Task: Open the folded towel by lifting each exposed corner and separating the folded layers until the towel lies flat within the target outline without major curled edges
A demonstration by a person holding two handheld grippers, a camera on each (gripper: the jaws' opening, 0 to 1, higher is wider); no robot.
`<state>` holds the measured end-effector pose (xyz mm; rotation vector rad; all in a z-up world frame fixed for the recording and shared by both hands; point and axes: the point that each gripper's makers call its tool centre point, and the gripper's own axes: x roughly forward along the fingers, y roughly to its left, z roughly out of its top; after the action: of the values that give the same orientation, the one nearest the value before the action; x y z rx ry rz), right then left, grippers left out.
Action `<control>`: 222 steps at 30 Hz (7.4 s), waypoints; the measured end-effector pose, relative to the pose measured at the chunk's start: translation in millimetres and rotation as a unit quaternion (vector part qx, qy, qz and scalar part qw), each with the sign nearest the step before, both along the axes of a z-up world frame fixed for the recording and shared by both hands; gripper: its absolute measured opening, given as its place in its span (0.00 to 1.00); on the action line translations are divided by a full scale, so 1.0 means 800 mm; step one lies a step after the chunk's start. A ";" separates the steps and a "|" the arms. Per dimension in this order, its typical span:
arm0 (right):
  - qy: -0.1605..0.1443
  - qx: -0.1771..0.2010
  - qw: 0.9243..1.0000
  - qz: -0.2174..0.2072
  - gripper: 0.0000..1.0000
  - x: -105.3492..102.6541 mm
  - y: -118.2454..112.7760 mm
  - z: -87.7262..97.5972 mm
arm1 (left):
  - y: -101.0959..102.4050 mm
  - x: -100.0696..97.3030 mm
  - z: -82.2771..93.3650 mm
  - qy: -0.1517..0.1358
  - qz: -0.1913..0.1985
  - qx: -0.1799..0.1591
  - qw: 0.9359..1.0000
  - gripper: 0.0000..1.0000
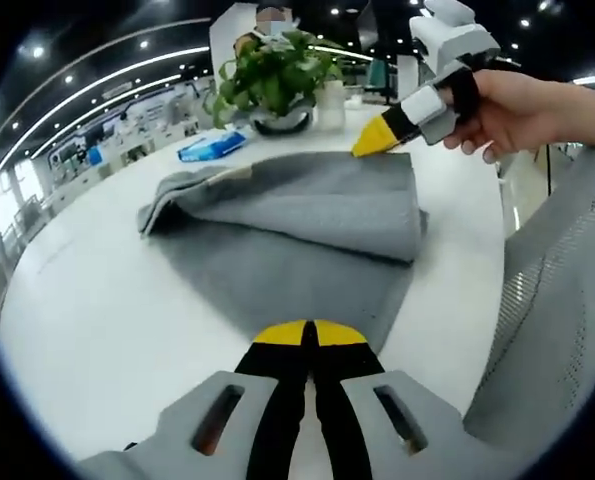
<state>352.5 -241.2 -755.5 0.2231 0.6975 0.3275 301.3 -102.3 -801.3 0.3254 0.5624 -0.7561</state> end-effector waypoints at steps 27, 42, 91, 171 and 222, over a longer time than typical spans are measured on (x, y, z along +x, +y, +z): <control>0.025 -0.038 0.997 -0.064 0.00 -0.034 -0.088 -0.018 | 0.085 0.033 0.000 -0.009 0.123 0.053 0.991 0.00; 0.042 -0.026 0.996 -0.076 0.00 -0.076 -0.108 -0.040 | 0.104 0.035 0.000 0.001 0.159 0.046 0.986 0.00; -0.075 -0.111 0.980 0.147 0.26 0.091 0.038 -0.017 | 0.024 0.149 0.009 0.025 0.098 0.004 0.995 0.07; -0.127 -0.224 0.946 0.195 0.06 0.138 0.076 -0.043 | 0.237 0.101 0.001 -0.019 0.269 0.036 0.962 0.04; 0.018 -0.074 0.994 0.082 0.22 0.011 0.053 -0.047 | 0.209 0.067 0.003 0.014 0.271 0.013 0.963 0.03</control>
<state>361.0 -198.9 -792.8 0.0296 0.7736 0.4282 354.8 64.6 -799.0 0.1705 0.6518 -0.2248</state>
